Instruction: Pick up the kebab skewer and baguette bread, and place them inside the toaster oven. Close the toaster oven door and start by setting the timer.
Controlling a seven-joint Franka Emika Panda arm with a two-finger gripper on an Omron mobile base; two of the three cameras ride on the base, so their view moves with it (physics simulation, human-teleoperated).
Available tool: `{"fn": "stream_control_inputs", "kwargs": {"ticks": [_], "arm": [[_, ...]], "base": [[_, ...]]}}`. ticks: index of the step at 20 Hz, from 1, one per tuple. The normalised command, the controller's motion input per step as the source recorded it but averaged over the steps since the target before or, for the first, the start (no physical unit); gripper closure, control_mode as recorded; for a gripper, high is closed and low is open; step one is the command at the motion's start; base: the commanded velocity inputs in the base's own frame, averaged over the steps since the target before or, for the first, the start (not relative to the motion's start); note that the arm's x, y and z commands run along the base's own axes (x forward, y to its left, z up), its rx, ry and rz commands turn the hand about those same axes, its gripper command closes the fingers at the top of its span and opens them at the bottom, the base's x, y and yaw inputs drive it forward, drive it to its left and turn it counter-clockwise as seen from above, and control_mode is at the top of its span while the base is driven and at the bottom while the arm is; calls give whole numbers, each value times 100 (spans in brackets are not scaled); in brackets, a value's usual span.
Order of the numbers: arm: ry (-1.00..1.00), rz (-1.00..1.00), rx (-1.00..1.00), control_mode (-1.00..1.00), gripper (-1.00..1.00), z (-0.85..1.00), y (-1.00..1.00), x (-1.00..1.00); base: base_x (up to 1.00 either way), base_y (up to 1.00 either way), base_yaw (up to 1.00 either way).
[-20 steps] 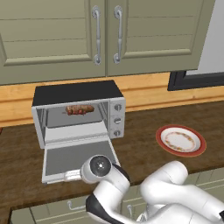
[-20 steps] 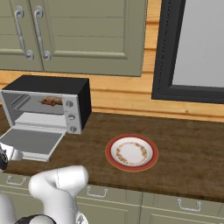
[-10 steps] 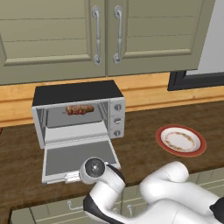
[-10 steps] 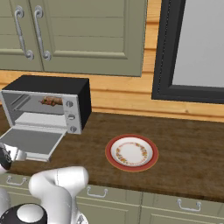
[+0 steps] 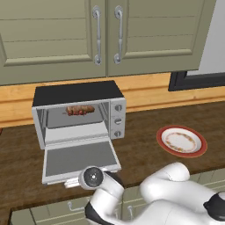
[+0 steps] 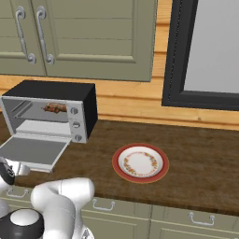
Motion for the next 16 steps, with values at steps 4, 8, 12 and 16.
{"fn": "stream_control_inputs", "kwargs": {"ticks": [4, 8, 12, 16], "arm": [[-11, 0, 0, -100, -100, -35, 0, 1], [-10, 0, 0, -100, -100, -24, 0, 23], [-11, 0, 0, -100, -100, -18, 0, 32], [-1, 0, 0, -100, -100, -19, 0, 16]], "base": [[0, 0, 0], [0, 0, 0], [0, 0, 0], [0, 0, 0]]}}
